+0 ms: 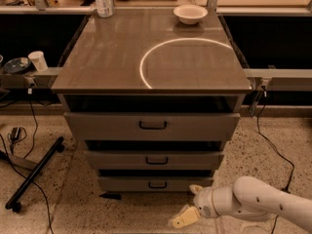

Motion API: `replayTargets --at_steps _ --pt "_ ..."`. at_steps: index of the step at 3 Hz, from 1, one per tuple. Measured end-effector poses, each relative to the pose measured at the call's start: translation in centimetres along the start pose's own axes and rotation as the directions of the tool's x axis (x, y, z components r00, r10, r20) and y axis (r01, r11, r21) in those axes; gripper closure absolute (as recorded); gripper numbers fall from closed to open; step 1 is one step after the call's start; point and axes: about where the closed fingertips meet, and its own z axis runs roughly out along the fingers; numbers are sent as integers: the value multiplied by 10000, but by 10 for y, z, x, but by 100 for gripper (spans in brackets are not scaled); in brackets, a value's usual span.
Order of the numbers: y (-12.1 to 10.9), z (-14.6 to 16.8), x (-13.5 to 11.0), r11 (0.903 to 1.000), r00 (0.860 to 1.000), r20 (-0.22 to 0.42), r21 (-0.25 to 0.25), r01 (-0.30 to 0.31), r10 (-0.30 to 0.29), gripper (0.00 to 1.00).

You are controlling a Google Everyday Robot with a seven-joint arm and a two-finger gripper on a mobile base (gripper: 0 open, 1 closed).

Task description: Open bottom drawer

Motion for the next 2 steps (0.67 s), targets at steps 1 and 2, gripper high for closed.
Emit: replayTargets --at_steps 1,2 --pt "0 5 3 9992 9987 -332 86 380 -377 0" --pt "-12 37 47 9984 9984 -545 553 -130 160 0"
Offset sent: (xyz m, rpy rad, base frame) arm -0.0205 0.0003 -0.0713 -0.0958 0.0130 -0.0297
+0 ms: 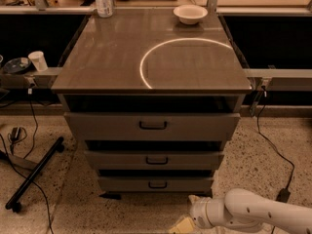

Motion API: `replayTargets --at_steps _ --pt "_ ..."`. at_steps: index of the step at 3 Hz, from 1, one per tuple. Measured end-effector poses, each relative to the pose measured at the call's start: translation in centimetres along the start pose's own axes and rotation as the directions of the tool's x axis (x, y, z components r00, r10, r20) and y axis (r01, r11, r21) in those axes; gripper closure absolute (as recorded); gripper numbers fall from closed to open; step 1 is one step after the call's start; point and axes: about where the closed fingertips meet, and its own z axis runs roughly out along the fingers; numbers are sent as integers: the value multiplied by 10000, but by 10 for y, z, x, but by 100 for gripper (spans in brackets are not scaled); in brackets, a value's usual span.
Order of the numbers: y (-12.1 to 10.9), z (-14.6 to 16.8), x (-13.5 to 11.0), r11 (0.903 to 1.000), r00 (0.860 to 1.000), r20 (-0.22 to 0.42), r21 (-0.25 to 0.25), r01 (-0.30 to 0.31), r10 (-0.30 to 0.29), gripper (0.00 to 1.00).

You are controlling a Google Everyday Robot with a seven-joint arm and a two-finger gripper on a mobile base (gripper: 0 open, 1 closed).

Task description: Open bottom drawer

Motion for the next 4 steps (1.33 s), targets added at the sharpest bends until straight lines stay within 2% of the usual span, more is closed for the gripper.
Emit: replayTargets --at_steps 1,2,4 --pt "0 0 0 10000 10000 0 0 0 0 0" --pt "-1 8 4 10000 9990 440 38 70 -72 0" --pt "-6 58 52 9984 9951 831 -224 -524 541 0"
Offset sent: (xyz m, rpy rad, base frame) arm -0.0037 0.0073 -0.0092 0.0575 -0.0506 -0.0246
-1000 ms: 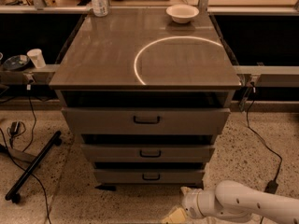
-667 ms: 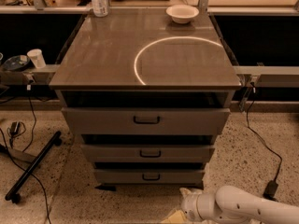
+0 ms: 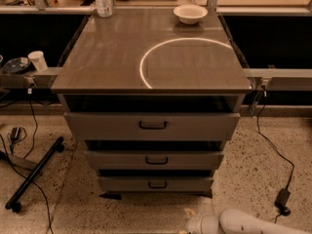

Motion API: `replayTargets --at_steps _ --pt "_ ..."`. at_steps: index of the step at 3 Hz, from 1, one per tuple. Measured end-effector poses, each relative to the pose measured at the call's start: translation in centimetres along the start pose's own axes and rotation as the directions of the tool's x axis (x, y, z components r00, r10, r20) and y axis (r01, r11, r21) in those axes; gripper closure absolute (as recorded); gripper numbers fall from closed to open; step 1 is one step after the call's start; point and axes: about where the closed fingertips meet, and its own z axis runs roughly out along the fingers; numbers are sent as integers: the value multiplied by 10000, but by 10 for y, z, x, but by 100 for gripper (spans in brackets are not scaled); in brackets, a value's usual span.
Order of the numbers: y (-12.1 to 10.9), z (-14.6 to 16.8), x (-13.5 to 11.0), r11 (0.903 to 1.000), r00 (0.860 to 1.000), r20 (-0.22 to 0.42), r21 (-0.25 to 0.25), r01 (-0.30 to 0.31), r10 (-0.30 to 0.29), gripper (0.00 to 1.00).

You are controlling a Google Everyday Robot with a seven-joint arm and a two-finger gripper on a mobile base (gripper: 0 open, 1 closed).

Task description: Open bottom drawer

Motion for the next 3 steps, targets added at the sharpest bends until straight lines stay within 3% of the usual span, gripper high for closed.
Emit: replayTargets --at_steps 1,3 --pt "-4 27 35 9980 9981 -76 -143 -611 610 0" --pt "-14 38 27 9980 9980 135 -138 -614 616 0"
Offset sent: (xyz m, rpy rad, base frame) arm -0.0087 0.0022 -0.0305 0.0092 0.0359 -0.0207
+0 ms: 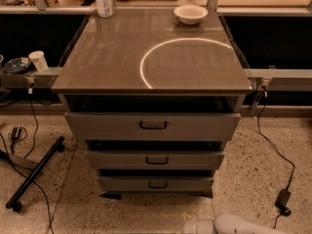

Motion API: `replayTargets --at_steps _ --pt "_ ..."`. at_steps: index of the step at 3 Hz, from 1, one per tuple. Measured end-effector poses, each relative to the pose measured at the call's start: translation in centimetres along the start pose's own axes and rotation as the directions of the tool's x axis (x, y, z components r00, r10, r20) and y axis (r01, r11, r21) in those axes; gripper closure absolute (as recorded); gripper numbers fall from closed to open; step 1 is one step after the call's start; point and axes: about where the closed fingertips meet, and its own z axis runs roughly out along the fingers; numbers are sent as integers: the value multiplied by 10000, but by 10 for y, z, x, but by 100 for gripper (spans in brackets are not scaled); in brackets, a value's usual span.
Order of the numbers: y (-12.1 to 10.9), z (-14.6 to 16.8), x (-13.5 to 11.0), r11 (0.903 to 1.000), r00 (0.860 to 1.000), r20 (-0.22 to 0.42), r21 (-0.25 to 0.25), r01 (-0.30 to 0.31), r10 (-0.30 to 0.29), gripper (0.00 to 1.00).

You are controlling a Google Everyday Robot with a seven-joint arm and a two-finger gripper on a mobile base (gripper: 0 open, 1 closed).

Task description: Open bottom drawer

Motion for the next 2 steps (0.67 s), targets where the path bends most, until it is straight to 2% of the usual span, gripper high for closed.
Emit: replayTargets --at_steps 2 --pt "-23 20 -21 10000 9987 512 86 -34 30 0"
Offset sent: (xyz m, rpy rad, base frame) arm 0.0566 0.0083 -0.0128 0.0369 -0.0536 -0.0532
